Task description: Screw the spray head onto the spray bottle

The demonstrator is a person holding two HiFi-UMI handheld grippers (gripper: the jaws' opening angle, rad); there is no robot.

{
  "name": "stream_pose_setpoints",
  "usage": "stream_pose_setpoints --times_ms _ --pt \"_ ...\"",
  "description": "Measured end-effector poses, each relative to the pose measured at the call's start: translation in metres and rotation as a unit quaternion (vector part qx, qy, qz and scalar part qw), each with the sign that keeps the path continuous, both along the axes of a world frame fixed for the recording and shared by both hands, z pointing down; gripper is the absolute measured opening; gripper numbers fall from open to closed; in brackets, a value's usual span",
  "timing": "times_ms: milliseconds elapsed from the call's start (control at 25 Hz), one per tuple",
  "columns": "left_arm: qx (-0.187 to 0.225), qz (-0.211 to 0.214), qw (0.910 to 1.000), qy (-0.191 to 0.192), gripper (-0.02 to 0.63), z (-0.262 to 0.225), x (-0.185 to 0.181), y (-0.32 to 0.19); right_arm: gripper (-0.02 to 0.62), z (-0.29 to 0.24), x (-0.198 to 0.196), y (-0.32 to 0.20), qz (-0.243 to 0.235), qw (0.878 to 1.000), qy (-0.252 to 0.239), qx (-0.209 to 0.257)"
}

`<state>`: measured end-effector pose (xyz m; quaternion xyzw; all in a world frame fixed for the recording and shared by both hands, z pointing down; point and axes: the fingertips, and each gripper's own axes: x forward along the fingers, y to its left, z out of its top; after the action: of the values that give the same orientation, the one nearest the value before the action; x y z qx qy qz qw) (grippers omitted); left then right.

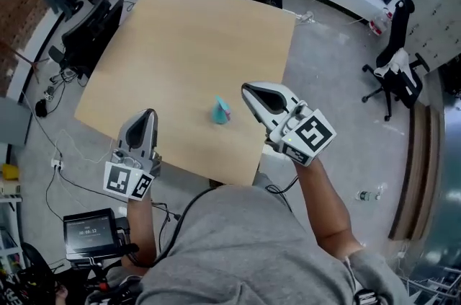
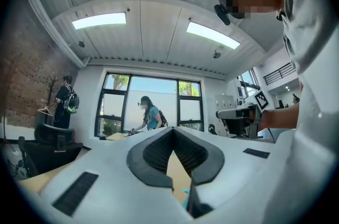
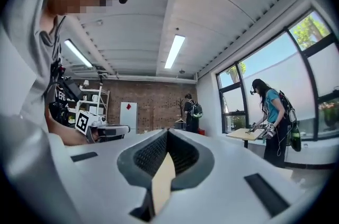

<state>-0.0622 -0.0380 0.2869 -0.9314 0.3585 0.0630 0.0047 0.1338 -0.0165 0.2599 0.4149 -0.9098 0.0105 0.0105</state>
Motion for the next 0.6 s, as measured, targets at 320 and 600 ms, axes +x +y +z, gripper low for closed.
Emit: stream_pose_setpoints --times_ms 320,600 --pt "0.072 -0.037 0.9959 -0.040 0.003 -0.031 0.023 0.087 0.006 -0.015 0.028 0.089 -0.016 0.999 -0.002 0.028" --pt "0.067 -0.073 0.9941 -0.045 0.003 -0.028 0.063 0.175 0.005 -0.010 0.054 0.182 -0.057 0.997 0.014 0.045"
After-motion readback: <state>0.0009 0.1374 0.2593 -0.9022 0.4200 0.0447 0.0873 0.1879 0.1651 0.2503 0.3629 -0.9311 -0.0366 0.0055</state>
